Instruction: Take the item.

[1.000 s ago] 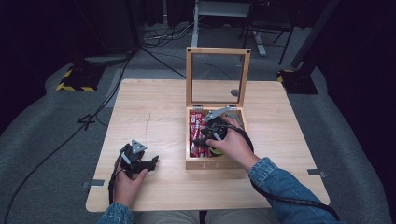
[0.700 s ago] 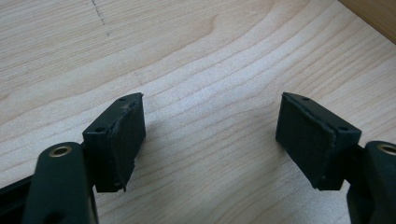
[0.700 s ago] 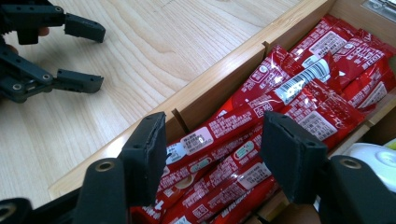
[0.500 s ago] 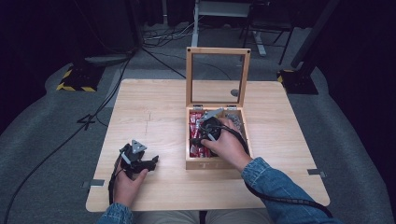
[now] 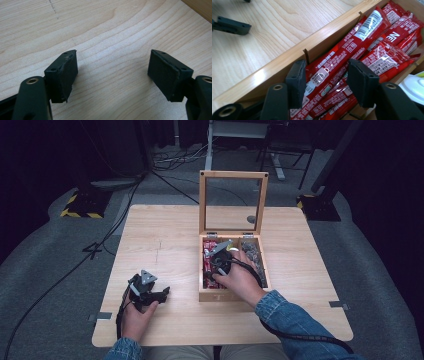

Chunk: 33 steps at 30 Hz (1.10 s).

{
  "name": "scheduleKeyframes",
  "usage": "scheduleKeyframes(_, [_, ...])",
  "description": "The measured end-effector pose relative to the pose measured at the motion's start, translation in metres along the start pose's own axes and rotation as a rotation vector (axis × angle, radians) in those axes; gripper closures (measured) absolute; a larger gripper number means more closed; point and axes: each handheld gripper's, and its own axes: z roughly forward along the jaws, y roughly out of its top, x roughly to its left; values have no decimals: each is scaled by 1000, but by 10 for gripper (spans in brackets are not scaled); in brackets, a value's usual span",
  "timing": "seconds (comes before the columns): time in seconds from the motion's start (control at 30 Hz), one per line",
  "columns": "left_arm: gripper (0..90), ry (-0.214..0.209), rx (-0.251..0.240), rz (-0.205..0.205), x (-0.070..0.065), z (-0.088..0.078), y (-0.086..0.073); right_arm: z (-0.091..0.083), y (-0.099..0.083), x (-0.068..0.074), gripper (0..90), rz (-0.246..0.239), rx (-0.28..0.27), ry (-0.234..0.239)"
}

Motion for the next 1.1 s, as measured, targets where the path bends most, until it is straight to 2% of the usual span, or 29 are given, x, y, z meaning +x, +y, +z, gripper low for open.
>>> scheduleKeyframes(0.03, [244, 0, 0, 0, 0, 0, 0, 1, 0, 2, 536, -16, -1, -18])
scheduleKeyframes(0.1, [245, 0, 0, 0, 0, 0, 0, 0, -1, 2, 570, -18, 2, -21])
scheduleKeyframes(0.27, [245, 0, 0, 0, 0, 0, 0, -3, -2, -1, 706, 55, 24, -3])
scheduleKeyframes(0.3, [244, 0, 0, 0, 0, 0, 0, -4, -3, -3, 760, 87, 24, 5])
scheduleKeyframes(0.33, [244, 0, 0, 0, 0, 0, 0, -4, -3, -3, 760, 87, 24, 5])
scheduleKeyframes(0.37, [244, 0, 0, 0, 0, 0, 0, -6, -4, -6, 822, 111, 28, 12])
scheduleKeyframes(0.53, [244, 0, 0, 0, 0, 0, 0, -8, -6, -8, 839, 137, 17, 28])
scheduleKeyframes(0.67, [245, 0, 0, 0, 0, 0, 0, -14, -5, -9, 847, 144, -21, 29])
scheduleKeyframes(0.77, [244, 0, 0, 0, 0, 0, 0, -19, -4, -10, 847, 159, -34, 48])
scheduleKeyframes(1.1, [245, 0, 0, 0, 0, 0, 0, -42, 2, -10, 846, 145, -103, 65])
